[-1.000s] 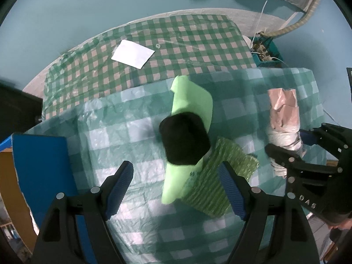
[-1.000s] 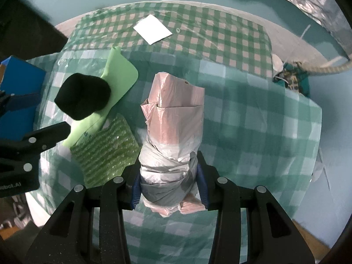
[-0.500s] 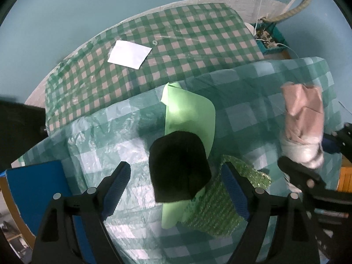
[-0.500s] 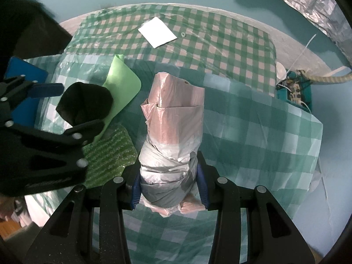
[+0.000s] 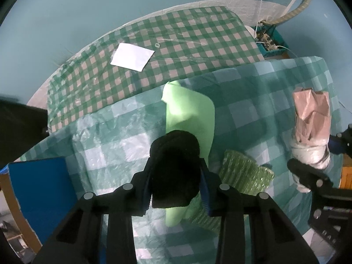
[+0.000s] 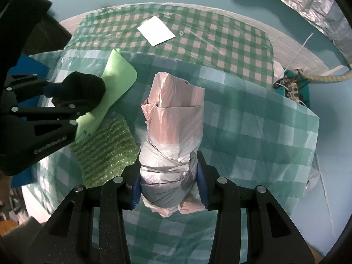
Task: Organize soft objects
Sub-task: 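Grasp the pink-and-white wrapped bundle with the right tool while the left tool grasps the black-tipped green insole, then lift both held items and carry them over the cardboard box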
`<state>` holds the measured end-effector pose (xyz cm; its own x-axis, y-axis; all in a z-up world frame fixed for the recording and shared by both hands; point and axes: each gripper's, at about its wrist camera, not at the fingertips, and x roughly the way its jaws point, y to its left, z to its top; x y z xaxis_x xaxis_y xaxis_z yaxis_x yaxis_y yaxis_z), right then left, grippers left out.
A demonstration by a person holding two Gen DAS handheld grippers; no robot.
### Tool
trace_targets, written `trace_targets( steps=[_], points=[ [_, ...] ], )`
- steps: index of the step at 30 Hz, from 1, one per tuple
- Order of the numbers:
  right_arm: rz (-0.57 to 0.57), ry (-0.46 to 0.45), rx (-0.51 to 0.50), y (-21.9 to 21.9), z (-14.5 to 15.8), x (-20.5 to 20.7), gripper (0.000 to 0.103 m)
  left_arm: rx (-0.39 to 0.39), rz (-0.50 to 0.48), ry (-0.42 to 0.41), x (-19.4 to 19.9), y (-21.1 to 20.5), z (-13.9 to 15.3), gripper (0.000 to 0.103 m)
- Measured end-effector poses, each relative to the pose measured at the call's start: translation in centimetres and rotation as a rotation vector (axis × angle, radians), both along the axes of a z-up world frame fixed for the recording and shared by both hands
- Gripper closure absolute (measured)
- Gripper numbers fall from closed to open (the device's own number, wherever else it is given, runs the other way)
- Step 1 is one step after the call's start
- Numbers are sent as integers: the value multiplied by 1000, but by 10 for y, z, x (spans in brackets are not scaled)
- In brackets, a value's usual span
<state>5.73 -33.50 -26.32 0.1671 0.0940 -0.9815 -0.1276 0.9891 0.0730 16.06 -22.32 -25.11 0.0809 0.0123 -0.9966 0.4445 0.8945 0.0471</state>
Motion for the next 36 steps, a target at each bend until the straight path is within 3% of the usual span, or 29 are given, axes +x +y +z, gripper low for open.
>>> trace_targets(
  steps=[5,25,36],
  points=[
    [19,-5,2,5,4,-5,62,-36,17,-10,-9,15,14,66],
    [123,-46,3,43,51,-29,62,-29,-24,-74,-58,57,55,66],
    [168,-66,5,62,76,-44,62,-52,4,-118,-82,87,86,66]
  ],
)
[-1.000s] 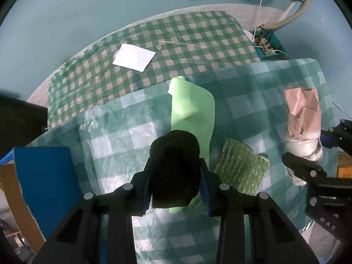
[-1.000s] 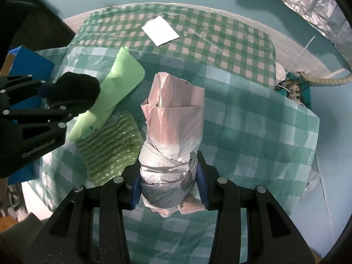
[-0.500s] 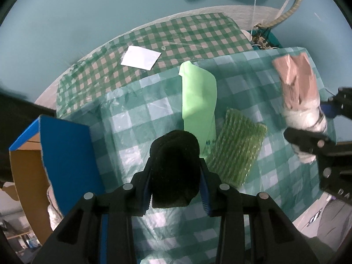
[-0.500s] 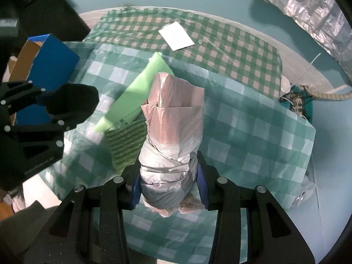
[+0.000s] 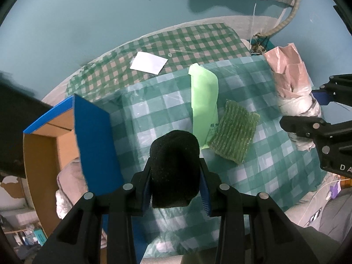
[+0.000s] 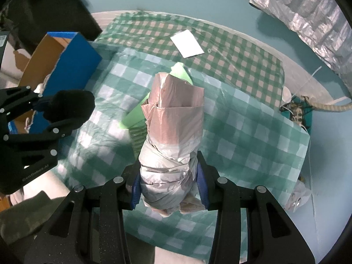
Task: Organize soft objects
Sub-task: 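Lift both held items and carry them over the cardboard box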
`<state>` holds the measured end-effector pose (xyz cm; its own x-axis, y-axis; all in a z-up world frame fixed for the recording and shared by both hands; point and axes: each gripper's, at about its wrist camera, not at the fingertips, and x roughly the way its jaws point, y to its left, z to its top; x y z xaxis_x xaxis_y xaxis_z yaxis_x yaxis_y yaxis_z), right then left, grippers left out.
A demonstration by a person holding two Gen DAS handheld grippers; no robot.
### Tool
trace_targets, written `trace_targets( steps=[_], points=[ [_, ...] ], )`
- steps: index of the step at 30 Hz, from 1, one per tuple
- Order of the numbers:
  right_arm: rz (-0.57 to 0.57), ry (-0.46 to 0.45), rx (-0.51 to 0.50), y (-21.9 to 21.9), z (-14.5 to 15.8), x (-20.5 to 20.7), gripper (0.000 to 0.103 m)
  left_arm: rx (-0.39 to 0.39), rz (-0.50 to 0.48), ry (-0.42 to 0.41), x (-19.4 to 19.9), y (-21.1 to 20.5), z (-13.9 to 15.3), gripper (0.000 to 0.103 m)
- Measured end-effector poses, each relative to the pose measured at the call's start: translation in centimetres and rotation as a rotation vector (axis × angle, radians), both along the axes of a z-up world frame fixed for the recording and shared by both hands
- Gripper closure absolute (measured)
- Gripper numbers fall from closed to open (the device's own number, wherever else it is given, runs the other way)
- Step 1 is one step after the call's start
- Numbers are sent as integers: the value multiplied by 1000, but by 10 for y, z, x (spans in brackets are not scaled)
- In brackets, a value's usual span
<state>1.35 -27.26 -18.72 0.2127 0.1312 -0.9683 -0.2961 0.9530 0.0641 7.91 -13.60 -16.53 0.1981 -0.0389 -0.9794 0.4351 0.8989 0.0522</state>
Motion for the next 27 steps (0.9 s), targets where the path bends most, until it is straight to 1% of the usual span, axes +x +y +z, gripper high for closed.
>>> trace_targets(
  steps=[4,11,19,27],
  points=[
    [21,-7,5,11,8,-4,62,-9,8,-14,-6,10,11,66],
    [52,-18,17,34,18,-7,62,0,27,-48,-14,27,27,66],
    [104,-34,32,65,29,-4,62,3,67,-70,-20,56,37,66],
    [174,-46,42,103,38,1,62,4,154,-66,-24,96,39,66]
  ],
)
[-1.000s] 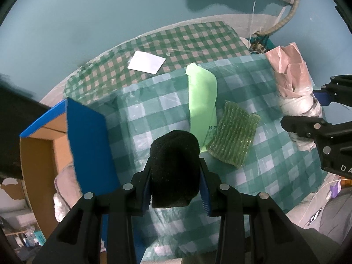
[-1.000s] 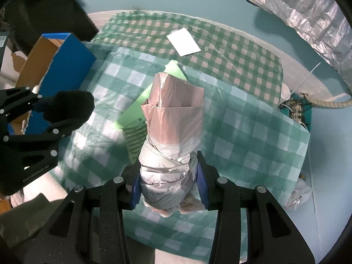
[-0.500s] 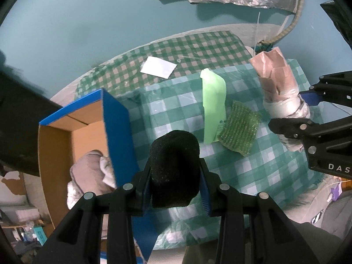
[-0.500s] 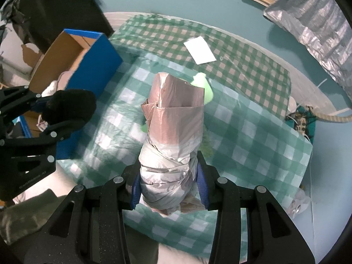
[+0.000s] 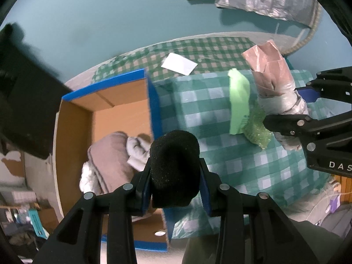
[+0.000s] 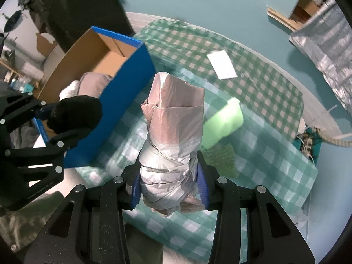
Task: Organize soft objects
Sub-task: 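Lift both held items and carry them over the cardboard box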
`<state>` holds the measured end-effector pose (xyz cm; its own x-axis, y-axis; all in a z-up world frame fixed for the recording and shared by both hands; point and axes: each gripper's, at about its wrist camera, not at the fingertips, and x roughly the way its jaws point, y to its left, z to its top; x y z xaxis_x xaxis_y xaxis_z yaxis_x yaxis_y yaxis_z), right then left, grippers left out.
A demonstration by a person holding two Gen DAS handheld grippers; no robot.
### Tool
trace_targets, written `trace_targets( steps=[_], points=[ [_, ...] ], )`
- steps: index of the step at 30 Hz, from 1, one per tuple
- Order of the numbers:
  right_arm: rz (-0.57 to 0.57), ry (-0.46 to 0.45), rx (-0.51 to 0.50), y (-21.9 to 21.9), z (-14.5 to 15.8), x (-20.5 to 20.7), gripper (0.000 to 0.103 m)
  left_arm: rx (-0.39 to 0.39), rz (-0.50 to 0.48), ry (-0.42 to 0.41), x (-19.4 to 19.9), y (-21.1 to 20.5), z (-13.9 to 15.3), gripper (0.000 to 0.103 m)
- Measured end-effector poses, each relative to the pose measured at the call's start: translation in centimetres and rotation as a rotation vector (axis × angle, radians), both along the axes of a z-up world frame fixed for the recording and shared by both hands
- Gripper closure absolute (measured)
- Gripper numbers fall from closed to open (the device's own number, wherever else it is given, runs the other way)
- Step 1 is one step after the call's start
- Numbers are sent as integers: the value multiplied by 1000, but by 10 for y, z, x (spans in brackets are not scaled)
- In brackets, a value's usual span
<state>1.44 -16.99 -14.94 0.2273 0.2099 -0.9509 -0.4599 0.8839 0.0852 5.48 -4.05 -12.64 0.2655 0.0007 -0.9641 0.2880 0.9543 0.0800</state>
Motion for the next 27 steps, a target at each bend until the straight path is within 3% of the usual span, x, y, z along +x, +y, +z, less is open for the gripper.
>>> trace_targets(
  steps=[27],
  points=[
    [248,4,7,138,1,19,62,11,262,2,-7,123,-1,66]
  ],
)
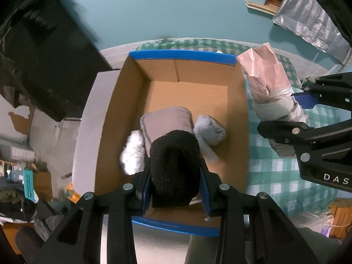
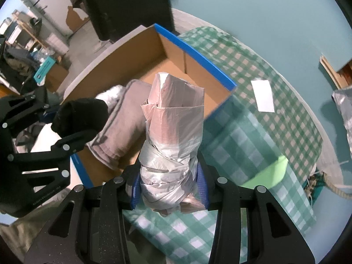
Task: Organize soft objects
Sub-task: 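Lift both held items and carry them over the cardboard box, then open both tools to drop the wrapped bundle and black item into the box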
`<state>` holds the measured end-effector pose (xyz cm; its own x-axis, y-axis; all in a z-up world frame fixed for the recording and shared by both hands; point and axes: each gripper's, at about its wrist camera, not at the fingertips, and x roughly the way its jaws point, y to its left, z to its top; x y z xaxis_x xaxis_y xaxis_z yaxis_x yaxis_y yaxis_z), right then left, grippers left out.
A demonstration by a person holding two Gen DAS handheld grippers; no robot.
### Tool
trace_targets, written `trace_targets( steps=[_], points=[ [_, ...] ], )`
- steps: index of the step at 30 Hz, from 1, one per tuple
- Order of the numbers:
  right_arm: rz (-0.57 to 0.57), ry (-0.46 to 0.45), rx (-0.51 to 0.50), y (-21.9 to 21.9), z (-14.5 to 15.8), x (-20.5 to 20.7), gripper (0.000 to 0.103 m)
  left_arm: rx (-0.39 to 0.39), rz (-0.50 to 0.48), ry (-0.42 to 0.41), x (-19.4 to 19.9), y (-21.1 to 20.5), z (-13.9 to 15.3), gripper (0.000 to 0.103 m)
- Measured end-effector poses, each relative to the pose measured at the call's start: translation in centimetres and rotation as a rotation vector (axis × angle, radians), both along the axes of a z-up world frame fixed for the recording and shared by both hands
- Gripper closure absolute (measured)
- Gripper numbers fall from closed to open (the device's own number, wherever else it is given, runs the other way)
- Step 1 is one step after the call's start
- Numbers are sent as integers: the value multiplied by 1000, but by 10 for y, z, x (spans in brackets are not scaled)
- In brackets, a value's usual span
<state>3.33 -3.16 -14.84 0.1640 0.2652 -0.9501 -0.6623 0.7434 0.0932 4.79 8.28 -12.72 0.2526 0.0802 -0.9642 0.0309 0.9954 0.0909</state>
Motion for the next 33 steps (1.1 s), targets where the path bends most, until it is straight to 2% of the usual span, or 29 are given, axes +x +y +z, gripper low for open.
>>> trace_targets(
  steps=[8,18,23,26,28,30,33],
  points=[
    [36,22,1,33,-7,8,62,2,67,21,2,32,-13,66],
    [19,92,4,59,-27,17,62,-14,122,75,4,54,-35,65],
    [10,116,1,68,-34,19,61,-13,137,91,4,57,-42,62],
    [6,127,-1,71,-37,20,59,-4,138,93,4,57,-42,56],
    [-9,131,-4,72,-38,20,53,5,135,89,5,56,-42,45],
    [-20,132,3,71,-38,20,39,13,129,79,5,54,-40,39],
    [-34,118,9,69,-34,20,36,17,118,79,4,53,-38,38]
  ],
)
